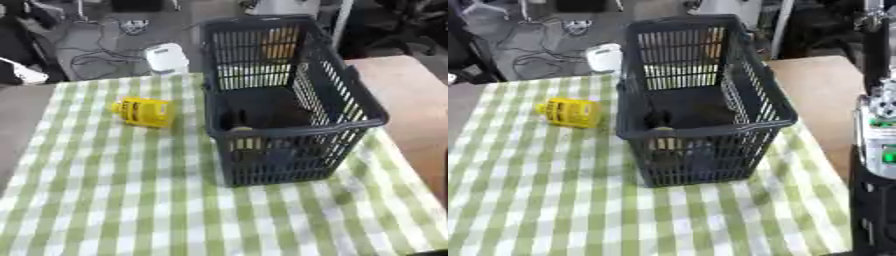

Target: Pick up objects on the table and place them in the box.

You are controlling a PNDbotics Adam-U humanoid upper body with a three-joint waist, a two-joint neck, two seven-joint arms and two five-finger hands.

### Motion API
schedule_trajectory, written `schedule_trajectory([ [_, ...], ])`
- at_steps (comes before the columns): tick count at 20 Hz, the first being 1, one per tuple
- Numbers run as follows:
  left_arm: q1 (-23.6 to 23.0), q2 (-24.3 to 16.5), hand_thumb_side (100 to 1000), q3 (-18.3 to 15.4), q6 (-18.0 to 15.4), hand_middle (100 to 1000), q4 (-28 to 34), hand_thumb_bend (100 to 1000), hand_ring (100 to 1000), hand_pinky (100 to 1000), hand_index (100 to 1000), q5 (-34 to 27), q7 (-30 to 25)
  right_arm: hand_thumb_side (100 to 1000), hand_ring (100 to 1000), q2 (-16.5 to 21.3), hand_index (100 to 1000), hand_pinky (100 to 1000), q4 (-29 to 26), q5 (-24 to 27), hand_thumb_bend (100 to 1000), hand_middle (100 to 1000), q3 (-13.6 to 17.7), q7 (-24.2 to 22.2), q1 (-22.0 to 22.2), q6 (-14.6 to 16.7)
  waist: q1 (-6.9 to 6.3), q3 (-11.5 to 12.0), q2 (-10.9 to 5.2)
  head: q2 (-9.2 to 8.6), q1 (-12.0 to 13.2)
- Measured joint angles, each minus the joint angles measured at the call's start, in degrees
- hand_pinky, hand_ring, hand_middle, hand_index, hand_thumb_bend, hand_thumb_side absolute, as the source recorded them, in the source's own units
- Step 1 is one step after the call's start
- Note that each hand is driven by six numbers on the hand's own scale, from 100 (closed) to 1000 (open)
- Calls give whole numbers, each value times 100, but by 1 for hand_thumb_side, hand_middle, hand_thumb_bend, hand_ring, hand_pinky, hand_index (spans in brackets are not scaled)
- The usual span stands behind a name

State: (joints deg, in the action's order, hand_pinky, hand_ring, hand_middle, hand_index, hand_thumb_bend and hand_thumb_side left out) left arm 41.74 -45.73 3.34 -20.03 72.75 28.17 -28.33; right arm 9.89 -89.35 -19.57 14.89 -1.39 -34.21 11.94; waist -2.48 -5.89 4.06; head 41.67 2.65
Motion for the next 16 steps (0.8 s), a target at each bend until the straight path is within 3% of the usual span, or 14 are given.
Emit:
schedule_trajectory([
  [1,160,74,334,58,-55,727,-247,689,829,868,850,86,-159,559,673,-1,795,502,5,1,100,728,-12,-5,3,4,0,-2,0,-2,-6],
  [7,911,683,375,179,-240,758,-1555,723,849,890,856,1048,-900,563,673,-4,795,501,18,5,100,728,-34,-29,13,24,-2,-98,0,-99,-46],
  [13,1180,1087,382,129,-367,754,-2260,752,850,892,846,1939,-831,571,671,-12,795,499,16,35,100,727,-86,-78,-23,29,-17,-299,6,-220,-77],
  [16,1235,1179,440,89,-430,773,-2464,787,857,898,858,2214,-687,574,670,-12,794,496,14,47,100,726,-89,-94,-84,37,-60,-393,63,-309,-80],
])
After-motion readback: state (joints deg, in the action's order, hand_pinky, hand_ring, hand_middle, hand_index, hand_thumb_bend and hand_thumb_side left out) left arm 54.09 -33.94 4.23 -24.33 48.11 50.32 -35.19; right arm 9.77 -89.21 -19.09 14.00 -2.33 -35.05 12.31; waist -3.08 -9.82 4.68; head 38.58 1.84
